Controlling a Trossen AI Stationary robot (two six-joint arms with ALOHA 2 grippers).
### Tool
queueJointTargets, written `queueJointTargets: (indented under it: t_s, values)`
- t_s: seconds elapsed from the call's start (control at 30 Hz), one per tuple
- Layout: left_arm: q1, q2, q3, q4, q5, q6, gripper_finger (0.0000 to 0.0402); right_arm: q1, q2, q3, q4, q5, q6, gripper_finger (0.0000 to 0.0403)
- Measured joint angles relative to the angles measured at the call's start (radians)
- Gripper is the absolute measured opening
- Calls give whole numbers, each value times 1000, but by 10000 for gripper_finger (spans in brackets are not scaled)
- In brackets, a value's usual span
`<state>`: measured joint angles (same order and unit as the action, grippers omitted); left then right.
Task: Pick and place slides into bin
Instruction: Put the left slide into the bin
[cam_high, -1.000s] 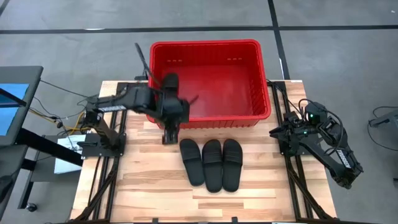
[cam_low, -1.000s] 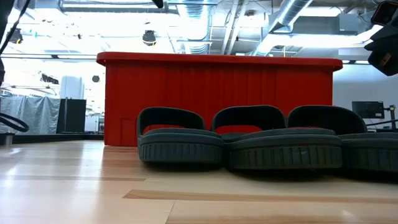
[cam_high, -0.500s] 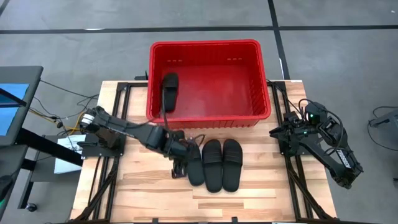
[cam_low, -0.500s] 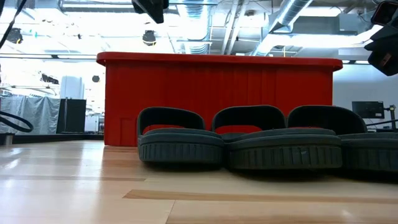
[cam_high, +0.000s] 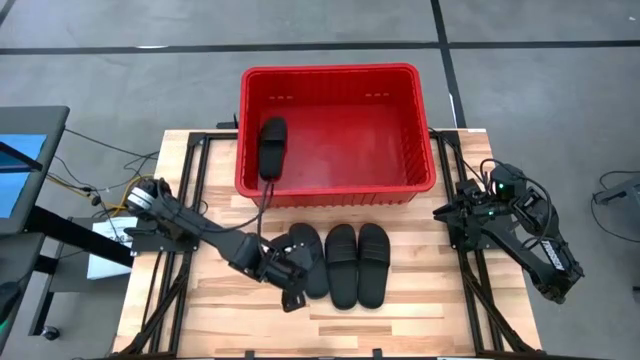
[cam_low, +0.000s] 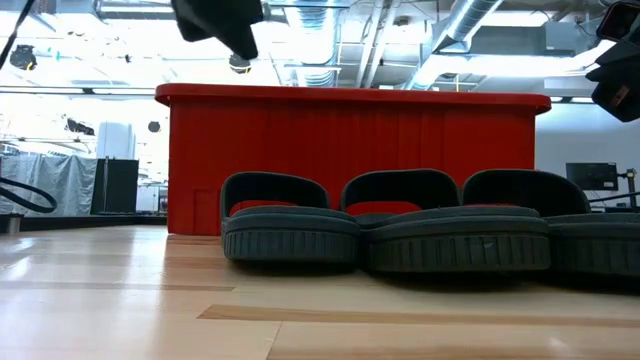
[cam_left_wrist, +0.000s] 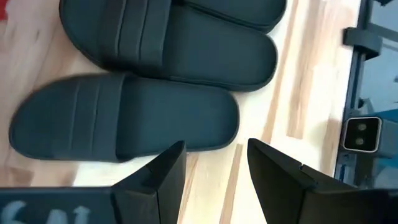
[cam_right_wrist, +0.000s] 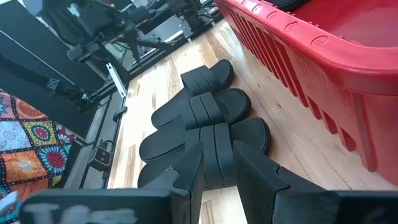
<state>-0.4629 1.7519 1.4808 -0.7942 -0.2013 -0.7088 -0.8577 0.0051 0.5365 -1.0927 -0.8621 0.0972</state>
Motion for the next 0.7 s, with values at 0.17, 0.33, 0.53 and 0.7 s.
queueJointTargets:
  t_s: [0.17, 0.33, 0.53, 0.7]
  values:
    - [-38, 53, -16, 112, -12, -49, 162, 0, 0, 0, 0, 0, 0, 77]
    - [-53, 187, 44, 177, 41, -32, 162, 0, 0, 0, 0, 0, 0, 77]
    - [-52, 365, 196, 138, 105, 34, 162, 0, 0, 0, 0, 0, 0, 77]
    - [-52, 466, 337, -36, 101, 57, 162, 0, 0, 0, 0, 0, 0, 77]
